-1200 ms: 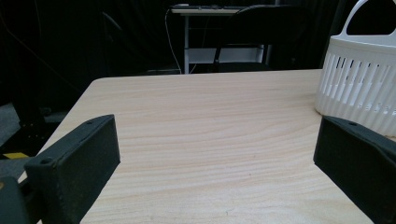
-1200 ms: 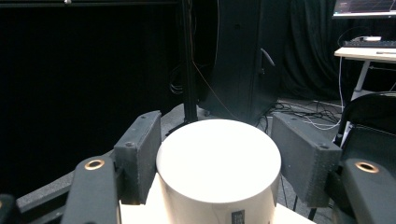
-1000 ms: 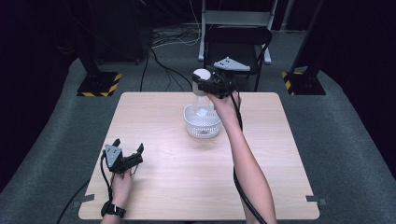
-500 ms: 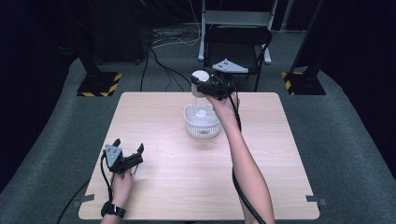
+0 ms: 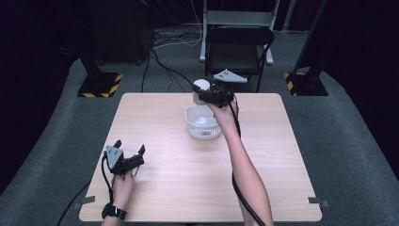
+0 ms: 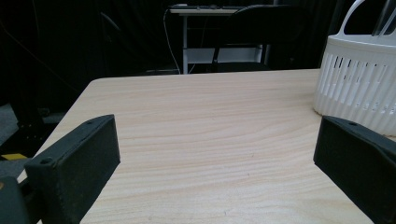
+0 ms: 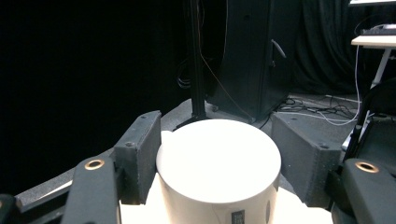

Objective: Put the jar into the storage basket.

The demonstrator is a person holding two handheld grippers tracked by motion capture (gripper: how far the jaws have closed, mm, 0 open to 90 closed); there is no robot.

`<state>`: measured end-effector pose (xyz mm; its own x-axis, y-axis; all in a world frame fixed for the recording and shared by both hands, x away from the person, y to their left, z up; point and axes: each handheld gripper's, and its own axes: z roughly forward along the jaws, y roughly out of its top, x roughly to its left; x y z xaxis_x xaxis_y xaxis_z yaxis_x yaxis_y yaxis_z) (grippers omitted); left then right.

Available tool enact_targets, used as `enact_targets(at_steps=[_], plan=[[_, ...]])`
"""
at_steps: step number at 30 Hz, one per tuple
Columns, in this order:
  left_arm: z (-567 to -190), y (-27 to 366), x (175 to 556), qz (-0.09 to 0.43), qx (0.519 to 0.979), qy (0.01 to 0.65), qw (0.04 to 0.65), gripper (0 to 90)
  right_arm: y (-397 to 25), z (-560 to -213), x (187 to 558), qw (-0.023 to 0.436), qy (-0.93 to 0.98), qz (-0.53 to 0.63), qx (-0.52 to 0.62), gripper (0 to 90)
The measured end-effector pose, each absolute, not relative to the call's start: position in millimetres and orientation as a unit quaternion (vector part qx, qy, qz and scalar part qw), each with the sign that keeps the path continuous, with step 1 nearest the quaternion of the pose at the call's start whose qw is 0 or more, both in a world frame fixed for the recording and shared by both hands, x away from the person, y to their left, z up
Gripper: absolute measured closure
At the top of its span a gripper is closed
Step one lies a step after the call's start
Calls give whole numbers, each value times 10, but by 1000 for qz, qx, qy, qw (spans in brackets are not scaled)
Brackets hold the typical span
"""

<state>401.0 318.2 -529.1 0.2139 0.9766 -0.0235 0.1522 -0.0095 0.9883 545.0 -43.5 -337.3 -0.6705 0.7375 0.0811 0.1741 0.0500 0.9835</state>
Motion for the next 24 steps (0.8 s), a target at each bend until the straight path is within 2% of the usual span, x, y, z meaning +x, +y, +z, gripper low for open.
enact_targets(at_steps=[12, 24], plan=[[-5292, 3182, 4010, 401, 586, 481, 514, 1, -415, -3723, 5538, 220, 691, 598, 341, 340], [-5292, 3178, 4010, 402, 588, 479, 513, 1, -437, -3925, 5546, 220, 693, 595, 343, 340]])
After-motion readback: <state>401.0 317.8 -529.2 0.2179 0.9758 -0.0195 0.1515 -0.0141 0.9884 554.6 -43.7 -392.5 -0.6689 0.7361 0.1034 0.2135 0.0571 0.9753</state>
